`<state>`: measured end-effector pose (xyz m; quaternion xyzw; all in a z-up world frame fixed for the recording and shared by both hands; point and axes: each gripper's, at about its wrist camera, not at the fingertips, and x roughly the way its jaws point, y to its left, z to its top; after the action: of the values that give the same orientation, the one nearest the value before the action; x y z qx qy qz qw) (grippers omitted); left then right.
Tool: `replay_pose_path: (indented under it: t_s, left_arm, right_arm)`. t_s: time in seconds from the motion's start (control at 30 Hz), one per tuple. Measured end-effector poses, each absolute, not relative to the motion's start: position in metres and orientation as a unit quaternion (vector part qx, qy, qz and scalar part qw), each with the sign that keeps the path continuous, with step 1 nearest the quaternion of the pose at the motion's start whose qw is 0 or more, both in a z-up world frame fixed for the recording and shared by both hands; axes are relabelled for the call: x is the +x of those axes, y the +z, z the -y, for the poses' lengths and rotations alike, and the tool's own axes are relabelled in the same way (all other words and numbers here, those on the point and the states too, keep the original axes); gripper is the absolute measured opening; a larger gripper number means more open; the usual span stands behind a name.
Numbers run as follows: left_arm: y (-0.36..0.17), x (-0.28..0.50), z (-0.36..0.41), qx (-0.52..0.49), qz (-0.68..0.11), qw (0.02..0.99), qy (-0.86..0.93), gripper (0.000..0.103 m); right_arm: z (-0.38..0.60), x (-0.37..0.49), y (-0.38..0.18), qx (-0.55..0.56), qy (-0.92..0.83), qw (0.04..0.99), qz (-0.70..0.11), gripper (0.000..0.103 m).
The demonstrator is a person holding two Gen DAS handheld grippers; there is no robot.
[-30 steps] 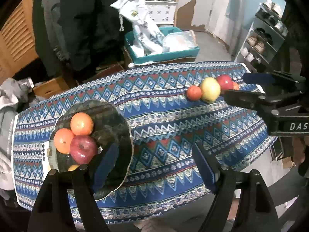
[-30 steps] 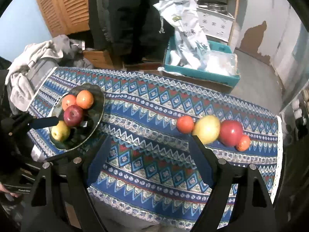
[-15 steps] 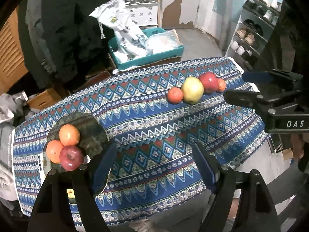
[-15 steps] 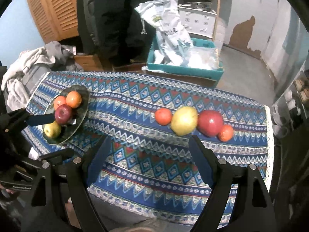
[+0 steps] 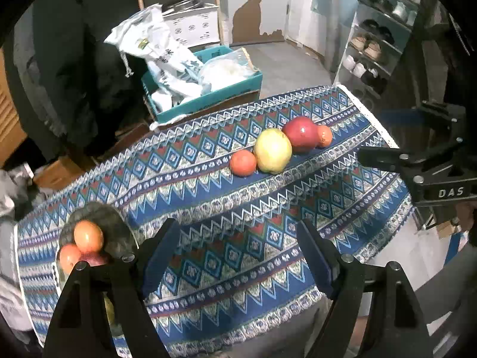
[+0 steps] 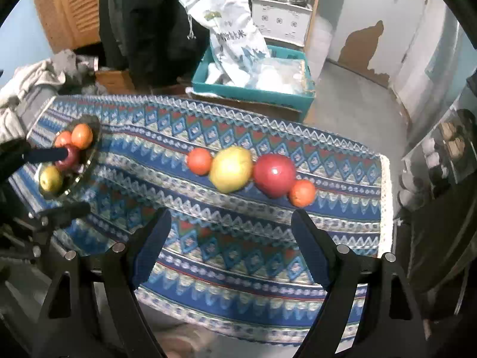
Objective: Organize fruits
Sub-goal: 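Withdraw both open tools from the plate toward the remaining fruit row, then grasp the large green pear with the left tool while the right tool grasps an orange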
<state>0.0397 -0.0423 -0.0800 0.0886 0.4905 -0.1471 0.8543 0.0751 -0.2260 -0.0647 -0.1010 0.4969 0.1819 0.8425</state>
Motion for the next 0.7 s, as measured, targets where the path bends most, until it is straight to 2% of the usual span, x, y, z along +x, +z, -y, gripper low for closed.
replay_pose_path:
  t_s: [0.37,0.7]
  left_arm:
    - [-0.093,0.085,0.062,0.073,-0.513,0.840,-0.164,0.082]
    - [-0.122,0.135,0.090,0.065,-0.532,0.823,-0.186,0.086]
  right_arm:
    - [0.272,0.118,-0.075,-0.113,0.192,0.821,-0.526,0.083]
    - [0.296,0.163,-0.127,-0.138,0.203,0.793,-0.558,0.083]
